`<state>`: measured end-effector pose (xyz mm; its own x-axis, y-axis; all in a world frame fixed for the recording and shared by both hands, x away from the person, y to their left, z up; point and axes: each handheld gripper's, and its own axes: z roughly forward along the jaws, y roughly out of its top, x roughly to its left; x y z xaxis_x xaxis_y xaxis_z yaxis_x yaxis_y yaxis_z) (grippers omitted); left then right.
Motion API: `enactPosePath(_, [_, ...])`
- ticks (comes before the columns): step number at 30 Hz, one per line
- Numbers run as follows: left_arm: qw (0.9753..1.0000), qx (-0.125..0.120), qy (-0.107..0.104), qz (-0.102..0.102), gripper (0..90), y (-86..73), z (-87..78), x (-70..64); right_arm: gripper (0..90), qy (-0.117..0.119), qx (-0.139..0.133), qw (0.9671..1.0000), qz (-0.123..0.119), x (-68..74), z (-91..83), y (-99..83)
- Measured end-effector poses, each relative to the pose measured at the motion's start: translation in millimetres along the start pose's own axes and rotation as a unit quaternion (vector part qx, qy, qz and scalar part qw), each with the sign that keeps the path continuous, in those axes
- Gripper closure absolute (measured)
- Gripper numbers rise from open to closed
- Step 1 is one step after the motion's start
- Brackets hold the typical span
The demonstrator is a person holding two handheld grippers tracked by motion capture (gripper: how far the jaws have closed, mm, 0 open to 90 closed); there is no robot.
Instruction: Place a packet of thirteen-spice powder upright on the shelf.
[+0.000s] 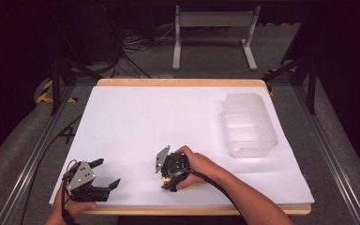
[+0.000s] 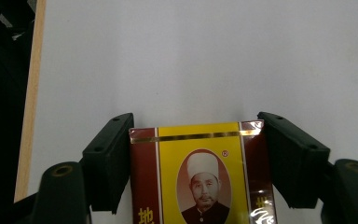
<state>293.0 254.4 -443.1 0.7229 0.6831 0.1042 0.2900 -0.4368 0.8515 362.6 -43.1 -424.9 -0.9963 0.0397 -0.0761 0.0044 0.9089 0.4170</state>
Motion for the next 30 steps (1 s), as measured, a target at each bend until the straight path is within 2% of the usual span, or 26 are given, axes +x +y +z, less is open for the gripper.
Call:
enactPosePath(5, [1.0, 0.0, 0.0, -0.001, 9.8, -0.2, -0.3, 0.3, 31.5, -0.006, -0.002, 1.0, 0.0, 1.0, -4.8, 0.8])
enactPosePath(11, [1.0, -0.001, 0.0, 0.0, 9.6, -0.1, -0.9, 0.2, 31.8, -0.02, -0.028, 0.9994, 0.011, 0.7, -18.7, -0.7])
enactPosePath(12, [1.0, -0.001, 0.0, -0.001, 9.6, 0.0, -1.2, 0.2, 31.9, -0.028, -0.044, 0.9985, 0.016, -0.1, -25.9, -2.0])
enactPosePath(14, [1.0, -0.002, 0.0, -0.001, 9.6, 0.1, -1.1, 0.4, 32.0, -0.029, -0.049, 0.9982, 0.02, 0.5, -29.6, -3.0])
enactPosePath(15, [1.0, -0.002, 0.0, -0.001, 9.6, 0.1, -1.2, 0.4, 32.1, -0.042, -0.06, 0.997, 0.027, 1.9, -38.4, -5.5])
enactPosePath(18, [1.0, -0.001, -0.001, -0.001, 9.6, 0.2, -1.1, 0.2, 32.2, -0.051, -0.071, 0.9956, 0.035, 2.1, -45.6, -7.8])
enactPosePath(20, [1.0, -0.002, 0.0, -0.002, 9.5, 0.4, -1.3, -0.1, 32.3, -0.059, -0.093, 0.9929, 0.046, 2.0, -58.9, -12.3])
enactPosePath(23, [1.0, -0.003, 0.0, -0.002, 9.5, 0.5, -1.6, 0.4, 32.4, -0.074, -0.108, 0.9901, 0.05, 3.5, -71.7, -16.5])
enactPosePath(24, [1.0, -0.003, 0.0, -0.002, 9.5, 0.5, -1.6, 0.4, 32.4, -0.074, -0.108, 0.9901, 0.05, 3.5, -71.7, -16.5])
enactPosePath(25, [1.0, -0.002, 0.001, -0.002, 9.5, 0.5, -1.8, 0.6, 32.4, -0.085, -0.124, 0.987, 0.057, 4.5, -79.9, -20.8])
enactPosePath(27, [1.0, -0.003, 0.001, -0.002, 9.5, 0.5, -2.3, 0.8, 32.5, -0.088, -0.13, 0.9858, 0.058, 4.7, -82.4, -22.4])
enactPosePath(29, [1.0, -0.004, 0.002, -0.004, 9.5, 0.3, -2.5, 1.2, 32.5, -0.102, -0.15, 0.981, 0.068, 4.8, -92.2, -29.6])
enactPosePath(30, [1.0, -0.005, 0.001, -0.005, 9.5, 0.2, -2.7, 1.3, 32.5, -0.106, -0.153, 0.98, 0.072, 5.0, -94.2, -31.1])
